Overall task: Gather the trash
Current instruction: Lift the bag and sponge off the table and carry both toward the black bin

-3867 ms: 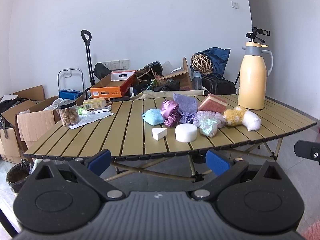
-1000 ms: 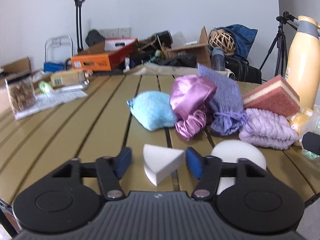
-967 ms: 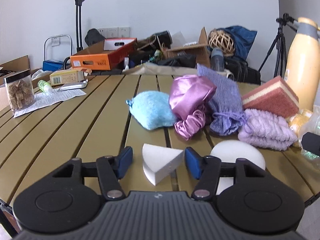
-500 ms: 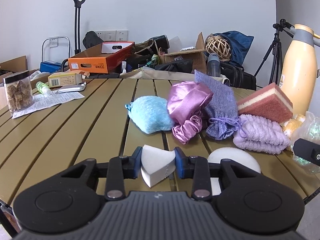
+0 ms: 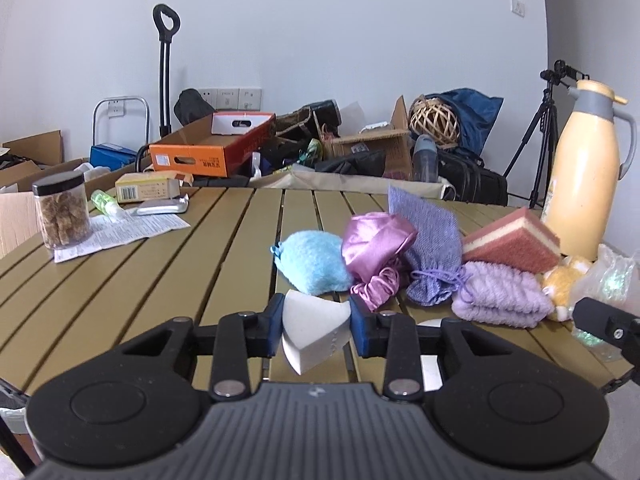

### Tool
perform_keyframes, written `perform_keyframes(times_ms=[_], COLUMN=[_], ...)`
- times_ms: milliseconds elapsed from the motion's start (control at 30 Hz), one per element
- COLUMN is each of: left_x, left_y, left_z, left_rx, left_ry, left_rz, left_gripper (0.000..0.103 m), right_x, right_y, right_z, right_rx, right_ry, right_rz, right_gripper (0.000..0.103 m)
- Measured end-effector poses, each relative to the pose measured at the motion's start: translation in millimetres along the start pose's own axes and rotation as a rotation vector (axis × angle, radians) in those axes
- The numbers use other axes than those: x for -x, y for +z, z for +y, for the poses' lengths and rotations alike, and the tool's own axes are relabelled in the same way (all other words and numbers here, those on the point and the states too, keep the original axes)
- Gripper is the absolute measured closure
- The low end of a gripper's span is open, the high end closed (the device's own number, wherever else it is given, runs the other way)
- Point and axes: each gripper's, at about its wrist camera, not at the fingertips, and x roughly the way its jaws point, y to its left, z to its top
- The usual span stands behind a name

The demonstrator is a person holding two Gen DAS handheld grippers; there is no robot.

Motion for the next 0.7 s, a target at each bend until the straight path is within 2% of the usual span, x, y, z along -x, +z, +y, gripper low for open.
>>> perform_keyframes(times_ms=[400, 700], left_x=[63.1, 117.2], left_y=[-8.2, -18.7], left_z=[4.9, -0.3], left_rx=[0.018, 0.006], left_ry=[0.0, -0.018], left_rz=[-0.016, -0.011], left_gripper=[0.069, 0.069], right_x=[44.3, 88.0], right_y=[-3.6, -21.1], right_z=[17.5, 29.7], right_rx=[0.041, 0.023], right_ry=[0.036, 0.078], right_rz=[0.004, 0.052], right_gripper=[0.059, 0.059])
